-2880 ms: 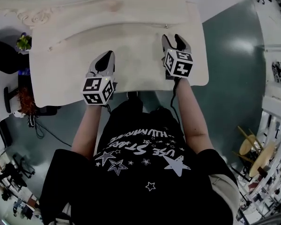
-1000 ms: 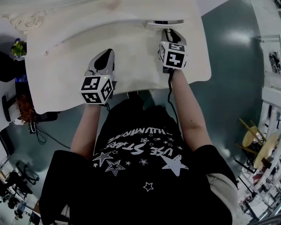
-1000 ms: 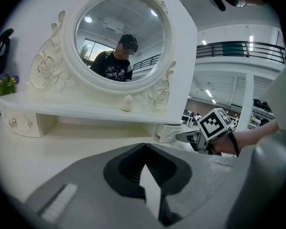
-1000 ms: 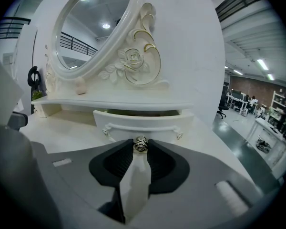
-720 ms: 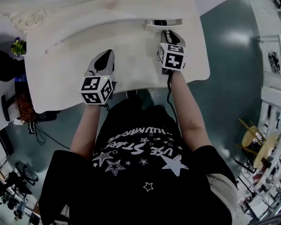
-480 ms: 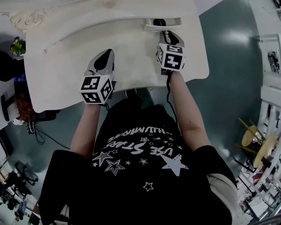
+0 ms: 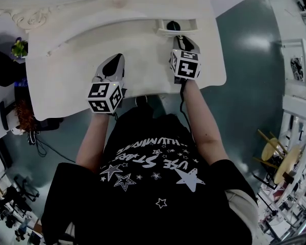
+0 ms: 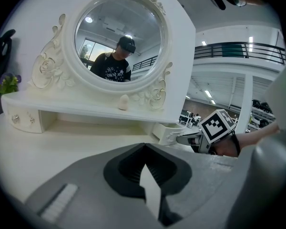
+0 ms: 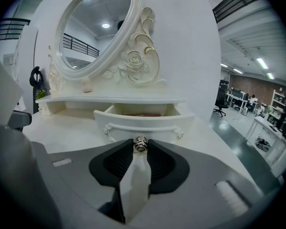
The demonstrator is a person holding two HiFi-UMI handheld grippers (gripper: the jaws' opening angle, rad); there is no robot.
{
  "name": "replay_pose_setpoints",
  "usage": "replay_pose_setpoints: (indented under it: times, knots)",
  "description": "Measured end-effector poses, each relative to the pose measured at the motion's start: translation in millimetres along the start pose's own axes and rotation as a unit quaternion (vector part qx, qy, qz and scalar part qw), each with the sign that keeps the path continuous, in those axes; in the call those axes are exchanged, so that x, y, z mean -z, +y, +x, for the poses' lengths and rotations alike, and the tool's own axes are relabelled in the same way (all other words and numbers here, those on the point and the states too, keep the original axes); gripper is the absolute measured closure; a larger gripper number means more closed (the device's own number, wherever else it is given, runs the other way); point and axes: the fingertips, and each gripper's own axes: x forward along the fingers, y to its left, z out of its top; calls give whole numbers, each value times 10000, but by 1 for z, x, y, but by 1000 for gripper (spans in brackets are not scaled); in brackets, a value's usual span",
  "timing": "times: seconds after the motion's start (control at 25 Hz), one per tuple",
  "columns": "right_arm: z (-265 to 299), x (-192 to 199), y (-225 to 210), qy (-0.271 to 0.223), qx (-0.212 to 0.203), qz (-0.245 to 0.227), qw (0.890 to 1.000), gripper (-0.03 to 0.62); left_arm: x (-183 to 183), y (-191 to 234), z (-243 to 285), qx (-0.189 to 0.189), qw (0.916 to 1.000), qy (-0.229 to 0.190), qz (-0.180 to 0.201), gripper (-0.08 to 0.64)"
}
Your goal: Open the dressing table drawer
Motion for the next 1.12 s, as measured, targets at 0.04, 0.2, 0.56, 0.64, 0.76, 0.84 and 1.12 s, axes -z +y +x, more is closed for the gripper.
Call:
replay_pose_setpoints:
  times: [0.04, 0.2, 0.56, 0.64, 0.76, 0.84, 1.12]
  knots:
    - [-1, 1, 0, 4, 1, 2, 10000, 469, 0, -1, -1, -4, 10000, -4, -3, 558]
    - [-5, 5, 0, 24, 2, 5, 10000, 469, 0, -1, -3, -18, 10000, -16, 4, 558]
    - [-8, 10, 0, 97, -62, -10, 9999, 468, -1, -4, -5, -76, 9999, -63, -29, 558]
    - [-9, 9, -1, 118, -115, -41, 9999, 465, -1, -8, -7, -129, 9999, -74, -52, 558]
    - [-13, 7, -4, 88, -231, -45, 9997, 410, -3, -16, -11, -238, 9996, -121, -68, 558]
    - [-14, 4, -4, 65, -323, -52, 9994, 388, -5, -18, -17, -362, 9991, -189, -72, 558]
    - [-27, -1, -1, -56, -777, -281, 9966, 365, -4, -24, -54, -1079, 9930, -435, -198, 558]
